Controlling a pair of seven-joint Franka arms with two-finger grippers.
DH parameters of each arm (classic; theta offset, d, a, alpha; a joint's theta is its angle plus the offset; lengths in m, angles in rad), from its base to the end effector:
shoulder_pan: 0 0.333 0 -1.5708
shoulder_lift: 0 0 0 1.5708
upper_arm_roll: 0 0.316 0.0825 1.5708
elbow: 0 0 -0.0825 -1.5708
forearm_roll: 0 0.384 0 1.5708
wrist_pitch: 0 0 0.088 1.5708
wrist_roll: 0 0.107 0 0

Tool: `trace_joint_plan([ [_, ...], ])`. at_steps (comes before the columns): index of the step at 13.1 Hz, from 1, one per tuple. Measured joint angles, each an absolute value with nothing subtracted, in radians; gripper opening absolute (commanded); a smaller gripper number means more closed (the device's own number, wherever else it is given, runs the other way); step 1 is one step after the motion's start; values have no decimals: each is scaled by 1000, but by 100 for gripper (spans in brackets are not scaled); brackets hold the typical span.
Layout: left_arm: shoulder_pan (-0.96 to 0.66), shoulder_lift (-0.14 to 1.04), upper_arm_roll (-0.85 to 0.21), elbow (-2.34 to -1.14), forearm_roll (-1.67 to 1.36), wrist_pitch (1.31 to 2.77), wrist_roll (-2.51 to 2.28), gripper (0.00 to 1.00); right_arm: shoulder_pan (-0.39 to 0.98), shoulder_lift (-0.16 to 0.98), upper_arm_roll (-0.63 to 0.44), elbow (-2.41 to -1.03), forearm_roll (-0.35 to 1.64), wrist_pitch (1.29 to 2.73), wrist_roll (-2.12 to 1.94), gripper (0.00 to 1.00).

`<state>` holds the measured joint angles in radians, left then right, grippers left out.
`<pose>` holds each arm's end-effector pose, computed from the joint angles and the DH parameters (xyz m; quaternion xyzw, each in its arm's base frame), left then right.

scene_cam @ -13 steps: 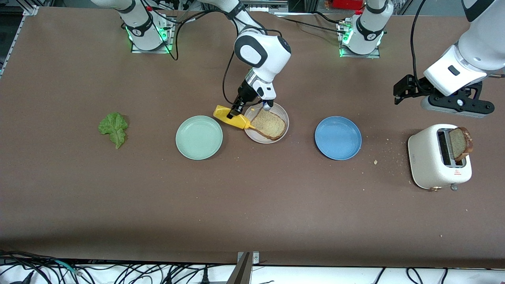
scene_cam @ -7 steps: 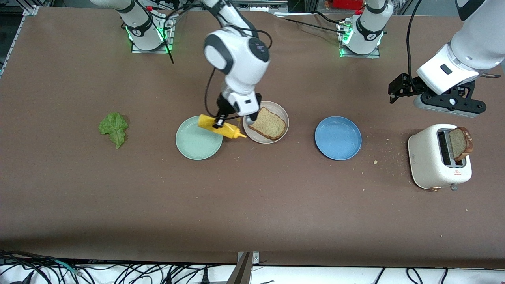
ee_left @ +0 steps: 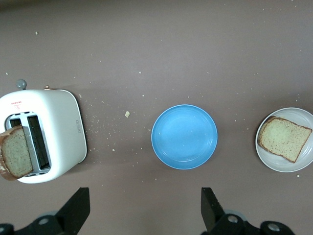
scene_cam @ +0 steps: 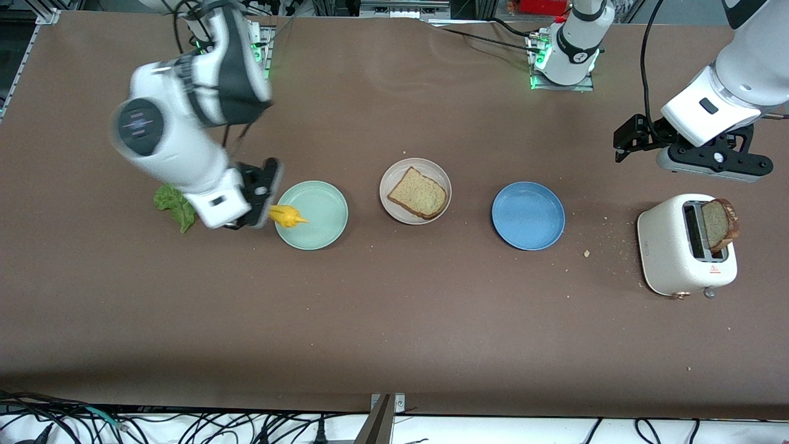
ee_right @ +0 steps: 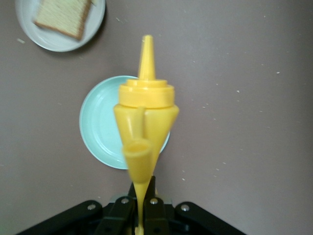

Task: Make sandwich in beige plate with both arms
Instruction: 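Return the yellow bottle beside the lettuce with the right gripper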

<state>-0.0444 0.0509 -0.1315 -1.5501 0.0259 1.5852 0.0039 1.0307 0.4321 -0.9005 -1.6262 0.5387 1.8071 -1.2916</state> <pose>0.5630 -0.0953 0.6071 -0.9959 0.0900 0.0068 0.0102 0.6125 0.1940 0.4408 -0.7908 -0.6042 -0.0194 0.0958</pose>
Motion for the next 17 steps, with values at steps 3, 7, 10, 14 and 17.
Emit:
trace_joint_plan([
  [3, -44, 51, -131, -1550, 26, 1585, 4, 100, 935, 434, -966, -1709, 787, 1729, -1542, 0],
  [7, -43, 55, -131, -1550, 26, 1579, 3, 100, 755, 454, -965, -1854, 1052, 1590, -1867, 0],
  [10, -34, 60, -130, -1550, 26, 1578, 3, 100, 635, 539, -959, -1950, 1173, 1424, -2109, 0],
  [14, -29, 60, -130, -1550, 26, 1578, 3, 100, 484, 687, -890, -1960, 1283, 1247, -2322, 0],
  [17, -30, 63, -130, -1550, 26, 1578, 3, 100, 398, 727, -784, -1959, 1306, 1239, -2397, 0],
])
